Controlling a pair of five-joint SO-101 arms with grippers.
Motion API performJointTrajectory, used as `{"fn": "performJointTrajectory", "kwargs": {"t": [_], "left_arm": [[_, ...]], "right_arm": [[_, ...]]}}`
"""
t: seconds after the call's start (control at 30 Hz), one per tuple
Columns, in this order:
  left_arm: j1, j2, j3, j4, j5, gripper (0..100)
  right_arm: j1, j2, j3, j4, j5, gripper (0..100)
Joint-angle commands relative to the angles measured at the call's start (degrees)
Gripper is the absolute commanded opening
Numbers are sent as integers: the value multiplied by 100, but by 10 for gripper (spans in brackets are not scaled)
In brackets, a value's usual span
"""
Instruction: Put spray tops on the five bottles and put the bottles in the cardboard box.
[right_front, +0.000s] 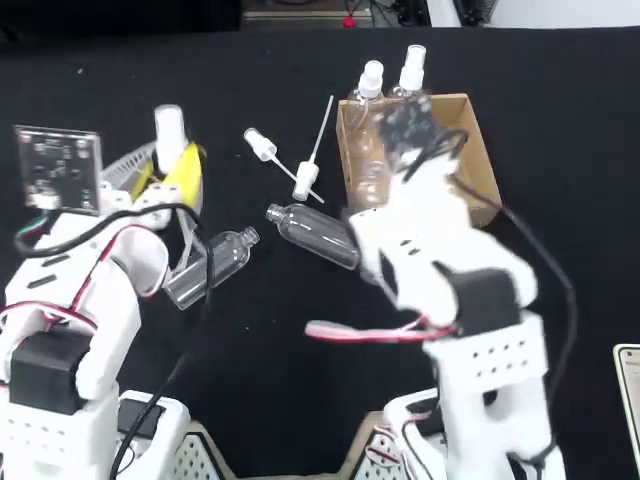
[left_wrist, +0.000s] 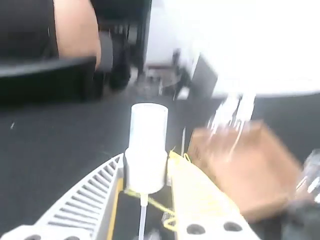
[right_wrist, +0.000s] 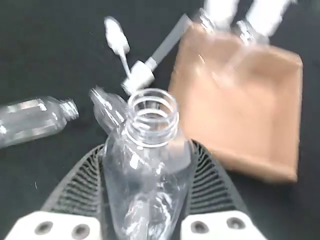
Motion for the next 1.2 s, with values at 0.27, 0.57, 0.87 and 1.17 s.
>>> {"fn": "performJointTrajectory", "kwargs": {"t": [0.27,0.57,0.87,1.17], "left_arm": [[119,0,-286,-1952,290,55],[611,-62,-347,-2075,554,58],[1912,-18,180,-2945,510,59],[2009,70,277,-2954,510,59]], "right_arm": [[-281,-2018,3521,-3745,-651,11],[-941,-2255,4382,-4334,-598,11],[-993,-2264,4541,-4334,-598,11],[-993,-2264,4541,-4299,-598,11]]}}
